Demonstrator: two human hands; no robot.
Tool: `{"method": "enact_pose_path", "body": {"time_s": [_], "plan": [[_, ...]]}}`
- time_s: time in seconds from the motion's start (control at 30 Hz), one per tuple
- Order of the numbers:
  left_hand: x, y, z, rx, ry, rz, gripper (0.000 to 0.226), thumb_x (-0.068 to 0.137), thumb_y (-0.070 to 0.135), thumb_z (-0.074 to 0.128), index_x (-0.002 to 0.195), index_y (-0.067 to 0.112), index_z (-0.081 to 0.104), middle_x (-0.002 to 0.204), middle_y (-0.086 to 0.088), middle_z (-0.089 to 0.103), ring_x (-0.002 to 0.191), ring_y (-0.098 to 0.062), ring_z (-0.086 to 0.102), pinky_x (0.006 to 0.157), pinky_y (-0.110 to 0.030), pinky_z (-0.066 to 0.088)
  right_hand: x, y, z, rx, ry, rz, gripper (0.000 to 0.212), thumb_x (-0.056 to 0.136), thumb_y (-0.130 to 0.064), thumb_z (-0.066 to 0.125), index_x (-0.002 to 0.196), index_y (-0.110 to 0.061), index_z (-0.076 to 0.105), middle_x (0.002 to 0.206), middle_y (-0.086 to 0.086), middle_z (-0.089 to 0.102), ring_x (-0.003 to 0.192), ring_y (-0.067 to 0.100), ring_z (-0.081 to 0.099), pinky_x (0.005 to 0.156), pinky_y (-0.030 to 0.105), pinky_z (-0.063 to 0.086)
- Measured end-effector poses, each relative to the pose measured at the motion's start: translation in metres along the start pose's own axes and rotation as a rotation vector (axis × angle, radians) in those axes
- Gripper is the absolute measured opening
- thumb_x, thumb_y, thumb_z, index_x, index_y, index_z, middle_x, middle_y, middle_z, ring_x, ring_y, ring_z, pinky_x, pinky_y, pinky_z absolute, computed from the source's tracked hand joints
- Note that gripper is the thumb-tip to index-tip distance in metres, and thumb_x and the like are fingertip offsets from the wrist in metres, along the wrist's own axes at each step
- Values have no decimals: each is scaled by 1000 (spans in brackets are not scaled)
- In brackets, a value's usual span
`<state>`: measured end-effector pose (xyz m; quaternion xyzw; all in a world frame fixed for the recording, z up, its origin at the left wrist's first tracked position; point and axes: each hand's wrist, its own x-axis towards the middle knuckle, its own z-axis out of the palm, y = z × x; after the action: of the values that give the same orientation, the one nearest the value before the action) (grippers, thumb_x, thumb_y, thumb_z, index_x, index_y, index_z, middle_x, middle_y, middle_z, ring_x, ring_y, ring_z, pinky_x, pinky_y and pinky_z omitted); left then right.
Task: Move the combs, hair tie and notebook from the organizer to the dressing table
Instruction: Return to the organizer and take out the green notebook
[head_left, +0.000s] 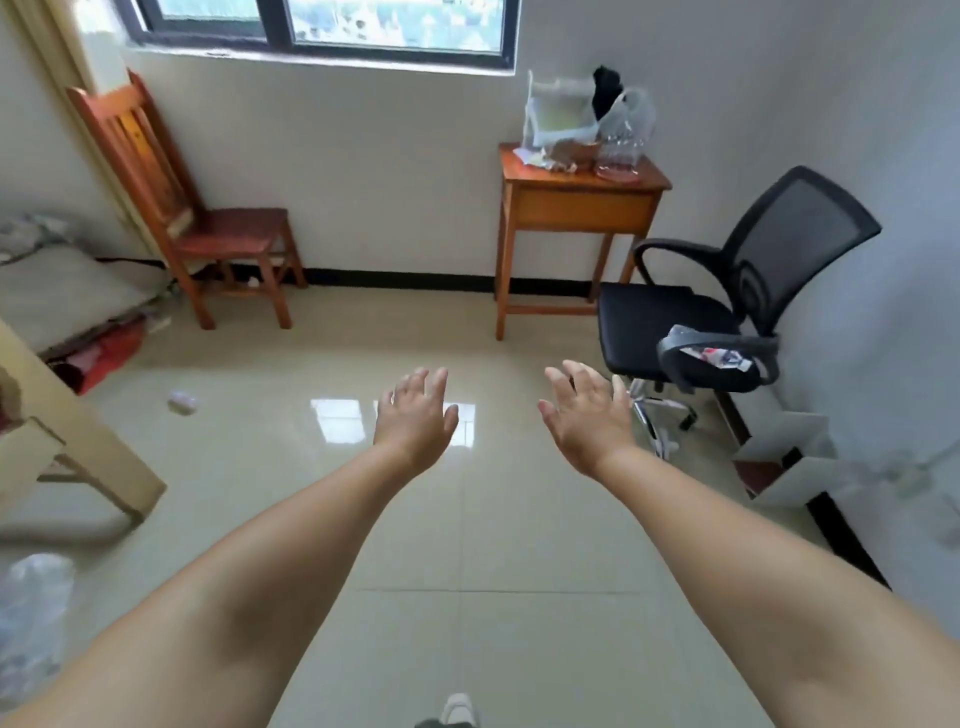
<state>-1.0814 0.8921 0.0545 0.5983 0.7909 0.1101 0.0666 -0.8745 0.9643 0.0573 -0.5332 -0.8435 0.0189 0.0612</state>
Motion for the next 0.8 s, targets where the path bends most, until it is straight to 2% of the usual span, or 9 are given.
{"method": "enact_pose_path", "body": {"time_s": [0.13,0.33,0.57,0.7,0.8], "plan": [[109,41,1,-13,-22,129,55,95,36,33,145,16,19,153,-9,25,141,-26,20,112,-41,20,88,53,-6,-17,27,51,51,96,-43,26,142,-22,28,153,6,27,142,22,20,115,54,8],[293,93,24,14,-18,219,55,94,35,35,144,19,20,150,-7,28,139,-25,23,112,-39,20,247,142,14,-38,-2,185,51,96,-44,25,143,-23,26,154,5,25,143,21,18,116,52,9],[528,134,36,-9,24,125,54,95,37,32,145,20,20,152,-7,26,140,-24,22,113,-39,20,476,234,11,-26,-3,180,50,97,-44,26,143,-23,28,153,4,28,143,22,21,116,50,13],[617,135,37,-57,46,100,55,94,37,33,145,20,20,153,-9,25,142,-25,21,115,-40,19,572,257,5,-29,0,173,49,96,-43,29,140,-22,31,150,6,34,141,25,27,115,51,19],[706,130,50,-57,24,55,54,94,37,35,144,19,22,152,-9,27,141,-25,23,113,-40,22,664,266,20,-14,-32,122,49,97,-43,28,141,-22,31,151,6,33,141,25,26,115,50,19]]}}
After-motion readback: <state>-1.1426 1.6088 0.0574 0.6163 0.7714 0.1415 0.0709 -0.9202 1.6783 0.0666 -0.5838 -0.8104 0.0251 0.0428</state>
